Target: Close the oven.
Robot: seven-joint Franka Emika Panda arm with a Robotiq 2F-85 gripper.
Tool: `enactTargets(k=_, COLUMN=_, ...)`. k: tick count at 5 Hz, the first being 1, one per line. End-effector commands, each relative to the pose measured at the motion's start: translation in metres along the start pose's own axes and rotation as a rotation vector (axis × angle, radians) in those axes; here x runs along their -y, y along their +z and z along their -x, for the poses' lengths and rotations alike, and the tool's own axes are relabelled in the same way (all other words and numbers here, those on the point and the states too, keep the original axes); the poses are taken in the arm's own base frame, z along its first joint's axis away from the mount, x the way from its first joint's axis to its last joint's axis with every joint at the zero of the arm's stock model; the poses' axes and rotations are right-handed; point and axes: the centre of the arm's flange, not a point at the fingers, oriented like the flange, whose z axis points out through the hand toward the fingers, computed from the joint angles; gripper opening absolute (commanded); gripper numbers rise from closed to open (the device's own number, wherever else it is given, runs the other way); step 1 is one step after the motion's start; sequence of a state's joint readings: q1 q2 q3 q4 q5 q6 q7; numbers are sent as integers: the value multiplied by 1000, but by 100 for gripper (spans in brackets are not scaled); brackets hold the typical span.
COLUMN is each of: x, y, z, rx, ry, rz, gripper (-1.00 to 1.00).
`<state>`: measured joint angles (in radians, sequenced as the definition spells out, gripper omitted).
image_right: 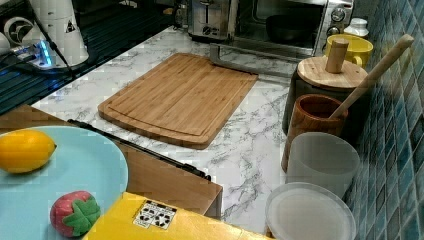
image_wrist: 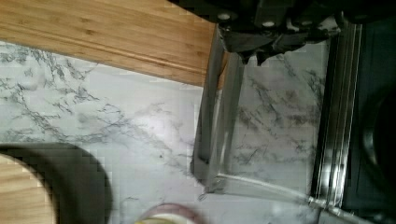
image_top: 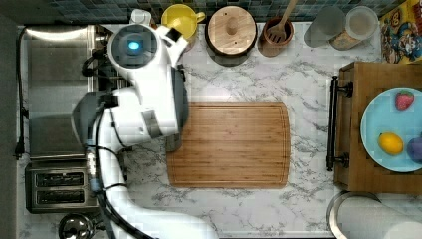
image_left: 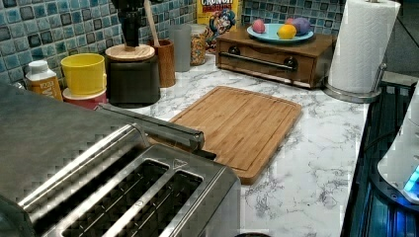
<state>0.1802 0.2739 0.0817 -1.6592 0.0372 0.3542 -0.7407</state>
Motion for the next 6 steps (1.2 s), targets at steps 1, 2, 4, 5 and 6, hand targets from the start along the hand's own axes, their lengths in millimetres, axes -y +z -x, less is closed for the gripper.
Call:
enactTargets(k=1, x=93, y=-24, z=9, rx=3, ry=-9, rz=53, gripper=-100)
enactTargets(k=2, x=65, y=-42, z=19, rx=-94, ry=-11, rz=-85, gripper=-100)
enactTargets(k=4, x=65, y=-42, z=19, rx=-94, ry=-11, rz=-85, gripper=-100)
enactTargets(k=5, x=65, y=-42, z=19, rx=-94, ry=-11, rz=-85, gripper=-100)
enactTargets(k=6, x=65, y=-42, z=19, rx=-94, ry=-11, rz=-85, gripper=-100)
